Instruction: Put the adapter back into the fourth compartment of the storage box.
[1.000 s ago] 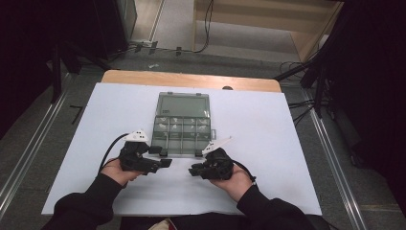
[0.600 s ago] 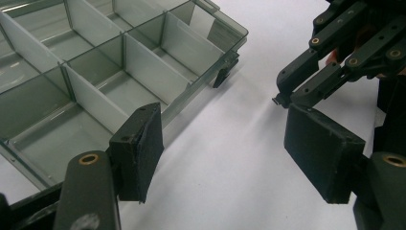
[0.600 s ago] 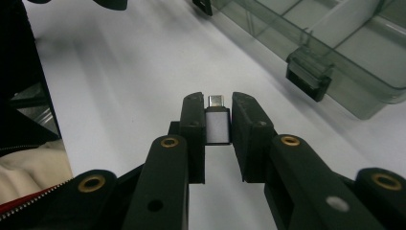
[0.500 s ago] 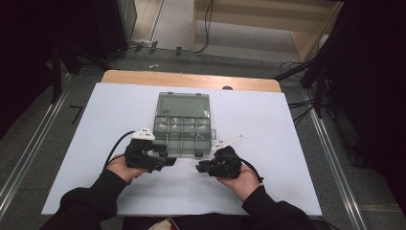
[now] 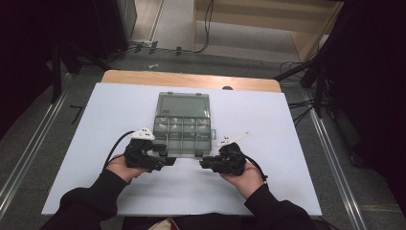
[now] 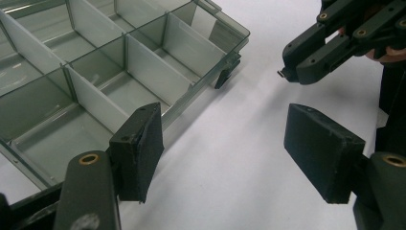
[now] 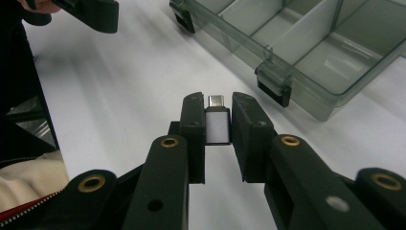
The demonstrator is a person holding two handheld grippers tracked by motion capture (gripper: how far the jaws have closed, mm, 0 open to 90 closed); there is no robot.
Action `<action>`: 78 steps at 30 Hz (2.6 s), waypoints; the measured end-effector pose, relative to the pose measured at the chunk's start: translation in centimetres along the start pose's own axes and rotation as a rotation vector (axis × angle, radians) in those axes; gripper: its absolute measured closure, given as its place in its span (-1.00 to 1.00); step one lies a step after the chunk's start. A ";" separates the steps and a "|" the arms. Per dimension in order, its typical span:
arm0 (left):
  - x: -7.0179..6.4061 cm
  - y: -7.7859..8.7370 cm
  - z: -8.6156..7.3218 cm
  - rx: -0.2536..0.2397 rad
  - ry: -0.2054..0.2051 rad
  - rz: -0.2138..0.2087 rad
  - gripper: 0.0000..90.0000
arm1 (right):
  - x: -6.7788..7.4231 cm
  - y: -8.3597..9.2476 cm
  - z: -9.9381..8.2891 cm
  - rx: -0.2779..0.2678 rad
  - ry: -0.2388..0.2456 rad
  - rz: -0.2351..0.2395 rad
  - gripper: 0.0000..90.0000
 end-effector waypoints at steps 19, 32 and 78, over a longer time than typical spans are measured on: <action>0.3 1.0 -0.9 -0.016 0.025 0.028 -0.33 | -1.3 1.1 1.3 -0.043 -0.007 -0.014 0.64; 0.5 1.9 -1.7 -0.018 0.038 0.050 -0.33 | -2.2 1.0 2.0 -0.046 -0.006 -0.029 0.64; 0.9 3.0 -3.3 -0.032 0.065 0.111 -0.33 | -5.2 -0.7 4.7 -0.052 -0.038 -0.077 0.64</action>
Point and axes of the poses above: each handheld gripper's, and its own axes: y roughly backward along the jaws, z roughly out of its top, x roughly to its left, the point moved 6 cm from there along -y, roughly forward along the jaws, and after that the axes turned 3 degrees about y, right-handed, at the moved point
